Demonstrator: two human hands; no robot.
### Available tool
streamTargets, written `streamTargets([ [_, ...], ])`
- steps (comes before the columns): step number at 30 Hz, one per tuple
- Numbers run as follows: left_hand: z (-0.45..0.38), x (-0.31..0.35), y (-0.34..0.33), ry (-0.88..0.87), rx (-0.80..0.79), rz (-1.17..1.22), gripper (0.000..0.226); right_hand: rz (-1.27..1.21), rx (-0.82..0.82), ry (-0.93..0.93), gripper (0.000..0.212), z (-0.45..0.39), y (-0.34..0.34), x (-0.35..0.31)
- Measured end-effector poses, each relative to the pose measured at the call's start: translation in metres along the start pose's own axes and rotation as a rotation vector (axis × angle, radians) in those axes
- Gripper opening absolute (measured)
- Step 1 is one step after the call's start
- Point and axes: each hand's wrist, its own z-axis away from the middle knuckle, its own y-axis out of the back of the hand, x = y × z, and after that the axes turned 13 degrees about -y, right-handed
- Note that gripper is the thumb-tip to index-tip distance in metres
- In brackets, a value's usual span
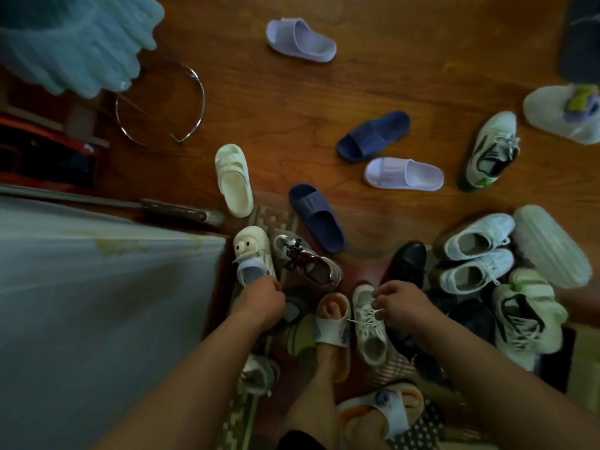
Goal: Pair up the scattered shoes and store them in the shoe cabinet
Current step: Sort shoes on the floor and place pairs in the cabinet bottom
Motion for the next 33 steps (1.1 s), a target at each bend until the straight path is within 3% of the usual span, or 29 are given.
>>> streamTargets([
  [5,-0.004,-0.021,0.004,-0.005,-0.038,-0.125,0.024,0.122,0.007,-0.013,0.022,-0.002,-0.022,-0.013],
  [7,-0.011,-0.030,0.020,-0.082,-0.062,-0.346,0.033,0.157,-0.017,-0.016,0.019,-0.003,-0.026,-0.017],
  [10,-0.021,-0.043,0.074,-0.240,0.022,-0.745,0.032,0.246,-0.023,0.010,0.015,-0.001,-0.027,-0.028],
  [12,-0.029,-0.056,0.112,-0.199,0.065,-0.859,0.031,0.276,-0.006,0.035,0.017,-0.002,-0.025,-0.041],
  [16,-0.042,-0.075,0.145,-0.010,0.067,-0.777,0.035,0.248,-0.001,0.058,0.022,-0.003,-0.034,-0.077],
  [23,-0.068,-0.095,0.108,-0.070,0.290,-0.794,0.032,0.516,0.027,0.205,0.020,-0.016,-0.052,-0.106],
  [28,-0.120,-0.090,0.056,-0.223,0.165,-0.538,0.048,0.599,0.055,0.088,0.018,-0.059,-0.055,-0.100],
  [33,-0.237,-0.097,0.049,-0.099,0.169,-0.251,0.068,0.643,0.188,0.304,0.013,-0.153,-0.071,-0.127],
])
